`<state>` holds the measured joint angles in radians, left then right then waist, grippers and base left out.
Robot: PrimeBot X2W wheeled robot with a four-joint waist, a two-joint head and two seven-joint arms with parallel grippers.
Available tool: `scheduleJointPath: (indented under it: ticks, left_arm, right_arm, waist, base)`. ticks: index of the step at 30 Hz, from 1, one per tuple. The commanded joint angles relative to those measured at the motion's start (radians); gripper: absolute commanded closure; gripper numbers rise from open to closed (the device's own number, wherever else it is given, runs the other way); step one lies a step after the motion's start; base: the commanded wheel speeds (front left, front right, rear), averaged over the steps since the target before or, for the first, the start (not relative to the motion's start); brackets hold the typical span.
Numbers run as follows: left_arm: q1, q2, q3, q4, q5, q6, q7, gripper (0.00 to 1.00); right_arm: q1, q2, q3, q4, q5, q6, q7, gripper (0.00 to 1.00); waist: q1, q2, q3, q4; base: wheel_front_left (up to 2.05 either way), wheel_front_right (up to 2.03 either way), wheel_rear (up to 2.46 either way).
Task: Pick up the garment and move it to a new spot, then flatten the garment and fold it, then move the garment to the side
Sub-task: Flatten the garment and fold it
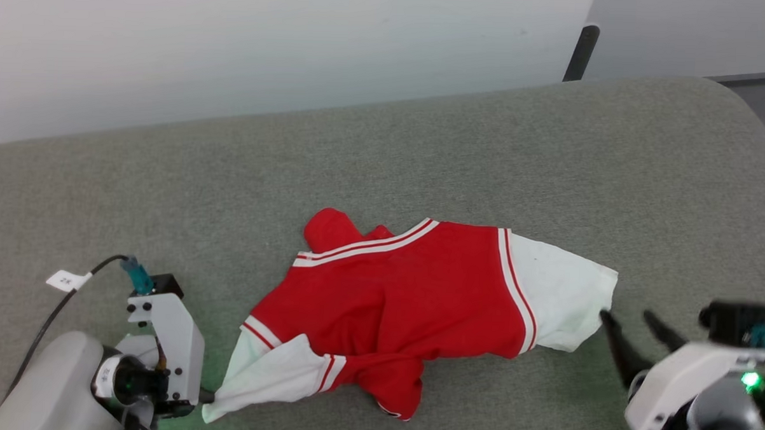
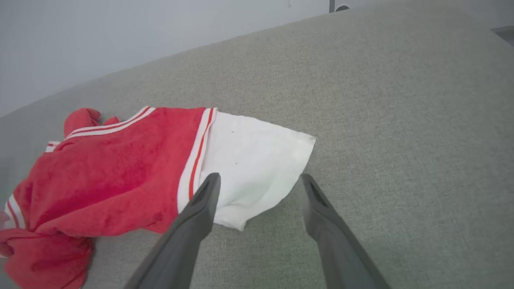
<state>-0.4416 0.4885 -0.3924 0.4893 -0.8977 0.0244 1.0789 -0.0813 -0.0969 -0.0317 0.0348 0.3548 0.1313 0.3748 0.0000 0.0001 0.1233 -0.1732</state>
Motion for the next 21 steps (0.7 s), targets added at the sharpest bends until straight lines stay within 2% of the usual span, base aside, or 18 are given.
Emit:
scheduleJointPath:
  ticks: [1,6,12,16,21]
  left_arm:
    - [0.029,-0.041,-0.028,0.020,0.000,-0.011,-0.002,1.00]
    - [-0.002,-0.063,-0.028,0.029,-0.008,-0.023,-0.019,1.00]
    - [-0.066,-0.093,-0.030,0.039,-0.004,-0.039,-0.047,1.00]
    - [-0.102,-0.104,-0.037,0.048,0.005,-0.051,-0.060,1.00]
    - [-0.143,-0.114,-0.039,0.057,0.006,-0.063,-0.069,1.00]
  right_arm:
    - [-0.035,-0.017,-0.009,-0.016,0.011,-0.001,0.029,0.00]
    - [-0.118,-0.079,-0.044,-0.003,0.010,-0.001,0.200,0.00]
    - [-0.241,-0.122,-0.088,0.093,0.015,-0.001,0.382,0.00]
    - [-0.307,-0.128,-0.106,0.169,-0.003,-0.001,0.456,0.00]
    - [-0.365,-0.120,-0.126,0.272,-0.012,-0.001,0.488,0.00]
  waist:
    - [0.0000,-0.0001,0.004,0.007]
    - [0.0000,-0.0001,0.020,0.030]
    - [0.0000,-0.0001,0.053,0.067]
    - [0.0000,-0.0001,0.077,0.090]
    - [0.0000,-0.0001,0.107,0.114]
  base:
    - [0.00,0.00,0.00]
    - [0.00,0.00,0.00]
    - [0.00,0.00,0.00]
    - [0.00,0.00,0.00]
    - [0.00,0.00,0.00]
